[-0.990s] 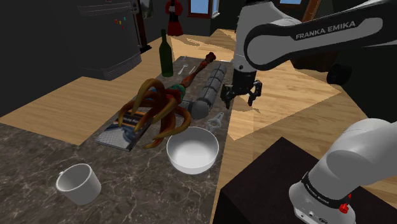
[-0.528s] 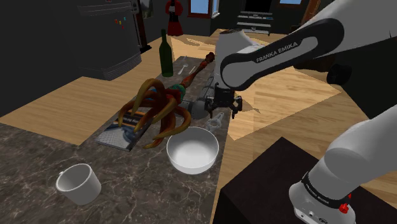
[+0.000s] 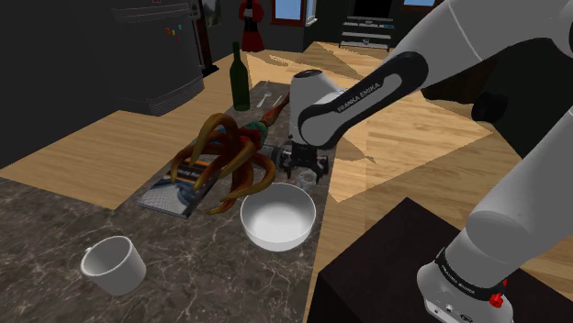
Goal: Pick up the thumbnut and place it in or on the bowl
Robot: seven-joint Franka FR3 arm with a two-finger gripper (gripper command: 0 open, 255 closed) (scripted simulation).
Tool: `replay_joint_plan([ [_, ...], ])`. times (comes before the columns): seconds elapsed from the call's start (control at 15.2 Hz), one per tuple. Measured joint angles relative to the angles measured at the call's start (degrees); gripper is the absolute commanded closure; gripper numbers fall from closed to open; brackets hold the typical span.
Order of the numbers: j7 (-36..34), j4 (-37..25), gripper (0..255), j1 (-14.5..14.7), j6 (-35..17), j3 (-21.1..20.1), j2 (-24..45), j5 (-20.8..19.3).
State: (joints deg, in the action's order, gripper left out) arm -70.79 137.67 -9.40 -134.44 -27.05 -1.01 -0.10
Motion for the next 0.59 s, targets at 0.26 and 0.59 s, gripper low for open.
replay_joint_plan([
  [0.26,-1.36,0.92,0,-0.08,-3.01,0.07,2.35,-1.56],
  [0.59,-2.38,1.48,0,-0.01,-5.13,0.16,4.11,-2.85],
])
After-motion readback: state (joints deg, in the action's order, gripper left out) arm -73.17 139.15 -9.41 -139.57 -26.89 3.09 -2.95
